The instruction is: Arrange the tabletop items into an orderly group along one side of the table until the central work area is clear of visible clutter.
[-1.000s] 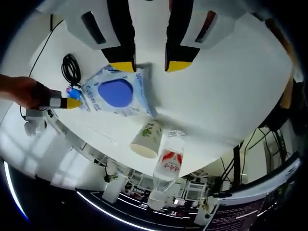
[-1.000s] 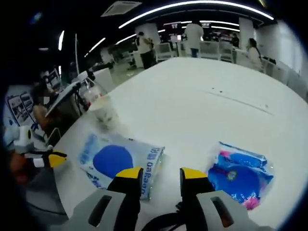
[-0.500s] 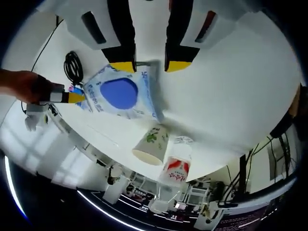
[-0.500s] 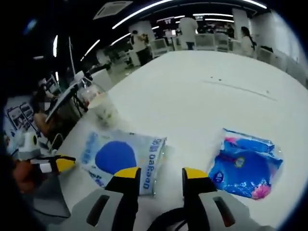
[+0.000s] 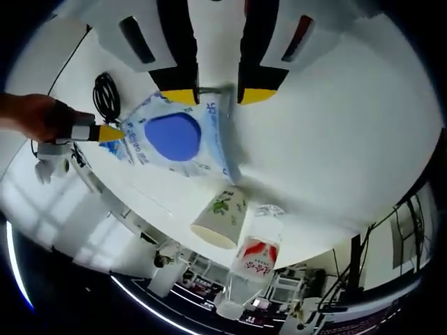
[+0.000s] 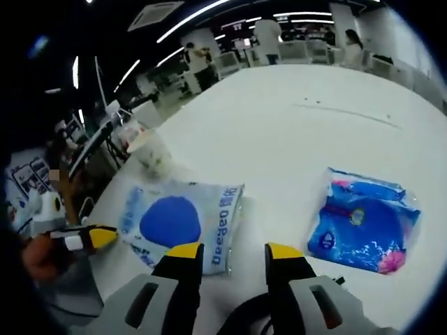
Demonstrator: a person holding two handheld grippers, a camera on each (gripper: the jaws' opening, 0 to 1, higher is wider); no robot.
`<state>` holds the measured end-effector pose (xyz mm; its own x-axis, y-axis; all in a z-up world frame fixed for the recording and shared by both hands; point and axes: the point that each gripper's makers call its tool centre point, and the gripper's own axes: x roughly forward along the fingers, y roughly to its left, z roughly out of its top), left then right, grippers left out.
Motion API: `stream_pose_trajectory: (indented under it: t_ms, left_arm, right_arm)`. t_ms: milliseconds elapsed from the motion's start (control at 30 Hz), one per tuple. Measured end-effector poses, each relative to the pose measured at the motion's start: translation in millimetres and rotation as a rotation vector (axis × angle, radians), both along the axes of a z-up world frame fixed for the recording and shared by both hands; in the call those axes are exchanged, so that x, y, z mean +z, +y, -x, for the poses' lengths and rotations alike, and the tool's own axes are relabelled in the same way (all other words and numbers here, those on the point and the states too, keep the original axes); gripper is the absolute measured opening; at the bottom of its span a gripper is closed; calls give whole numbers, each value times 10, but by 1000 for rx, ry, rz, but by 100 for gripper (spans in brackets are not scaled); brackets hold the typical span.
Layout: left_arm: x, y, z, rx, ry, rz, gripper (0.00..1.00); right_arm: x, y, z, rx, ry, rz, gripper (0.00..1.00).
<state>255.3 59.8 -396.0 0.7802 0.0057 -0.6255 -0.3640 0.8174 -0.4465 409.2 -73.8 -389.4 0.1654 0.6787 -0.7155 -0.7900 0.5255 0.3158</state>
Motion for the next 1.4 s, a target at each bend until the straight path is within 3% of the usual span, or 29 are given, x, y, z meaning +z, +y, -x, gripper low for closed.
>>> stream_pose_trajectory:
  t_ms: [700, 967, 1100, 1400]
  left_arm:
    - [-135, 28, -26, -13, 18, 8, 12]
    - [-108, -52, -71, -39, 24, 4, 2]
    - [-81, -65, -95, -48, 19, 2, 1]
    - [49, -90, -125, -74, 1, -17, 0]
  right_arm:
    - [-108, 64, 81, -5, 45, 7, 29]
    - [-103, 72, 73, -3, 24, -6, 5]
    - [-61, 72, 88, -12, 31, -29, 0]
    - [-11, 23, 110, -16, 23, -45, 0]
